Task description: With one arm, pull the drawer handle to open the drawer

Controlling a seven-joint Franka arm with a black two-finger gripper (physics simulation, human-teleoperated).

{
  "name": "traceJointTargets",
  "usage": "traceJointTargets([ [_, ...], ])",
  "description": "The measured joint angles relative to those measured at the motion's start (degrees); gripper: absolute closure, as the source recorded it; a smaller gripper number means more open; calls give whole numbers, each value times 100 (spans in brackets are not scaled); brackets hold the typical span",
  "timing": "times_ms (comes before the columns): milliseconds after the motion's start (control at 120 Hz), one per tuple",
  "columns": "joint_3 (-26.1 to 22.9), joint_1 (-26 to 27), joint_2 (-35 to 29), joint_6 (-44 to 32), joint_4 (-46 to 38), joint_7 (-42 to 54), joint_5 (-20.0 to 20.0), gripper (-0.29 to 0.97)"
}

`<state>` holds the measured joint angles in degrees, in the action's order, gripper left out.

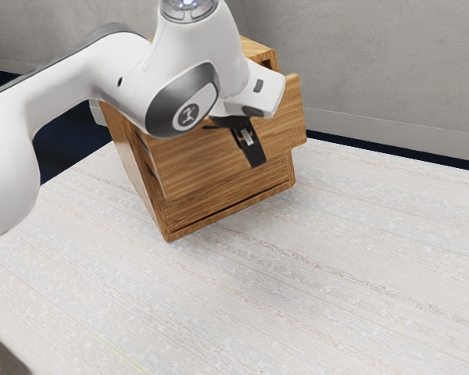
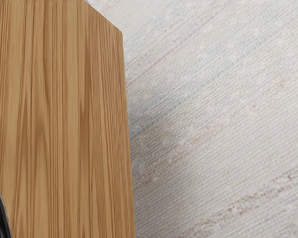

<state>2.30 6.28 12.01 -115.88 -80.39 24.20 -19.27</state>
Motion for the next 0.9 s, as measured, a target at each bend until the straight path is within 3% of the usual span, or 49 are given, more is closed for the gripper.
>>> traceJointTargets([
  [900,-507,18,-598,-60,-708,-292,-37,0],
])
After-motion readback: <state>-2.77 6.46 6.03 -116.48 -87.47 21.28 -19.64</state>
